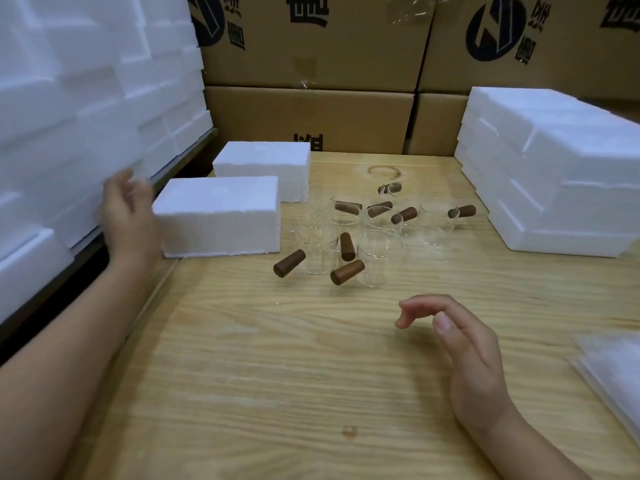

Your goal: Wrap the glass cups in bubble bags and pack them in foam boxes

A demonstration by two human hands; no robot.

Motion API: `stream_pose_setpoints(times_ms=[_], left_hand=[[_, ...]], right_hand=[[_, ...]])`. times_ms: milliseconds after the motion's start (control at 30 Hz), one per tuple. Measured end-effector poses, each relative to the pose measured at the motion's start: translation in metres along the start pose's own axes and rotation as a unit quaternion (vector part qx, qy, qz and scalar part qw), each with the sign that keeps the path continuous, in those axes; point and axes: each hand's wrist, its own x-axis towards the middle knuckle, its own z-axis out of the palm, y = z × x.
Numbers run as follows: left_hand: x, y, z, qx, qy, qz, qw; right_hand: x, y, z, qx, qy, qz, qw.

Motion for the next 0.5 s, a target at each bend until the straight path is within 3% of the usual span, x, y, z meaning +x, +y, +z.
stream_pose_setpoints(times_ms=[33, 67, 100, 133, 167, 233, 500], left_hand=[[-0.008, -0.002, -0.004, 0.093, -0.013, 0.164, 0.982], [-0.016, -0.004, -0.006, 0.177, -0.049, 0.304, 0.935], [-0.022, -0.006, -0.006, 0.250, -0.091, 0.394, 0.880], [-0.028, -0.007, -0.005, 0.310, -0.127, 0.433, 0.837], [-0.031, -0.008, -0.002, 0.359, -0.155, 0.433, 0.812], [-0.032, -0.007, 0.003, 0.411, -0.200, 0.398, 0.796], [-0.002, -0.002, 0.040, 0.448, -0.234, 0.375, 0.777]], right_hand=[[0.000, 0.000, 0.000, -0.001, -0.001, 0.000, 1.000], [0.000, -0.001, 0.001, -0.004, -0.004, 0.000, 1.000], [0.000, -0.001, 0.001, -0.007, -0.005, 0.001, 1.000], [-0.001, -0.001, 0.001, -0.009, -0.006, 0.003, 1.000], [-0.001, -0.001, 0.001, -0.010, -0.006, 0.005, 1.000], [-0.001, -0.002, 0.001, -0.007, -0.006, 0.012, 1.000], [-0.001, -0.003, 0.000, -0.004, -0.012, 0.034, 0.999]])
